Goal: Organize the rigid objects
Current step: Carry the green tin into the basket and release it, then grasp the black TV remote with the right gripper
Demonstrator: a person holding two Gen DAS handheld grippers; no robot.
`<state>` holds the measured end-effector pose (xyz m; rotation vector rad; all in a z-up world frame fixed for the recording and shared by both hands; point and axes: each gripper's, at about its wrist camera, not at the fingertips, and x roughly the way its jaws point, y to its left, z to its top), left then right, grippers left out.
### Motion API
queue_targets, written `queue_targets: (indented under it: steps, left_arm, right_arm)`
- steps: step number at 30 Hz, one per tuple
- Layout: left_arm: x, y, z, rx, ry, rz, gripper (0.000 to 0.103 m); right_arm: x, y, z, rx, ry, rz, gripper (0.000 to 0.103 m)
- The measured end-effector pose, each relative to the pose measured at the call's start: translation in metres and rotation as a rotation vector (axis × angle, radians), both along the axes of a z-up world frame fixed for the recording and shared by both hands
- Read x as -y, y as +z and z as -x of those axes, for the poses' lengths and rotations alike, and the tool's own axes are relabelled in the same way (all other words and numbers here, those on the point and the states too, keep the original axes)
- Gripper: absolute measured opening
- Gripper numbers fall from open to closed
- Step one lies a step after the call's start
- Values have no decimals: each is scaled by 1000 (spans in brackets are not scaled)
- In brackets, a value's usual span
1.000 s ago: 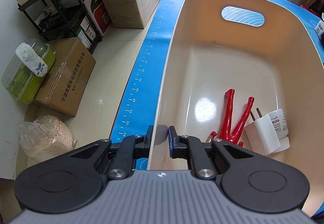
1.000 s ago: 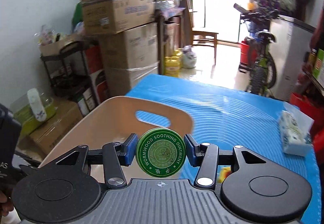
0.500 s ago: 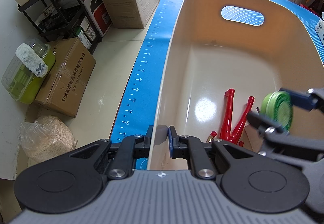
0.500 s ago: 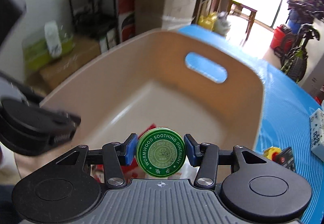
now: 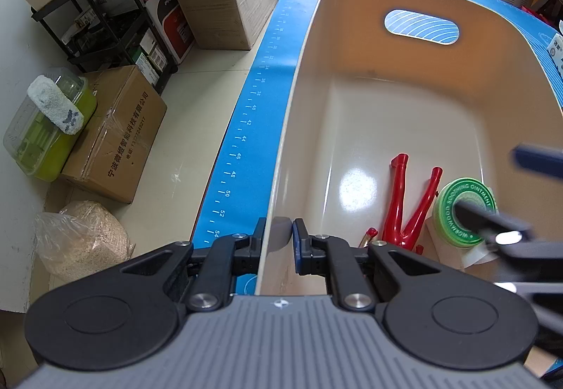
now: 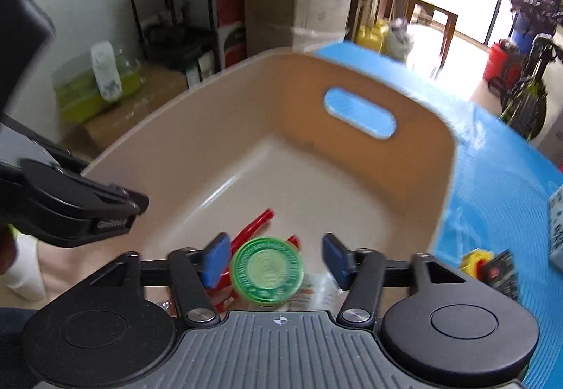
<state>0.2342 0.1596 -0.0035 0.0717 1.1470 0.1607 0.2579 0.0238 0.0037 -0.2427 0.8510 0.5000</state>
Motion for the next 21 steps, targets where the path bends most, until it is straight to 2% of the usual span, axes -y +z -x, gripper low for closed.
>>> queue_targets:
  steps: [5,9,15,21]
  left_arm:
    - [0,1,0,-1,0,0,16]
    - [0,1,0,-1,0,0,16]
    - [1,1,0,-1,2,1,16]
    - [1,1,0,-2,2,0,16]
  right_arm:
    - [41,27,3,58,-64,-46,73]
    - [83,33,4,93,-147,-38,74]
    - [154,14,8,73,-292,8,74]
    - [201,-12,1,52,-353,92,74]
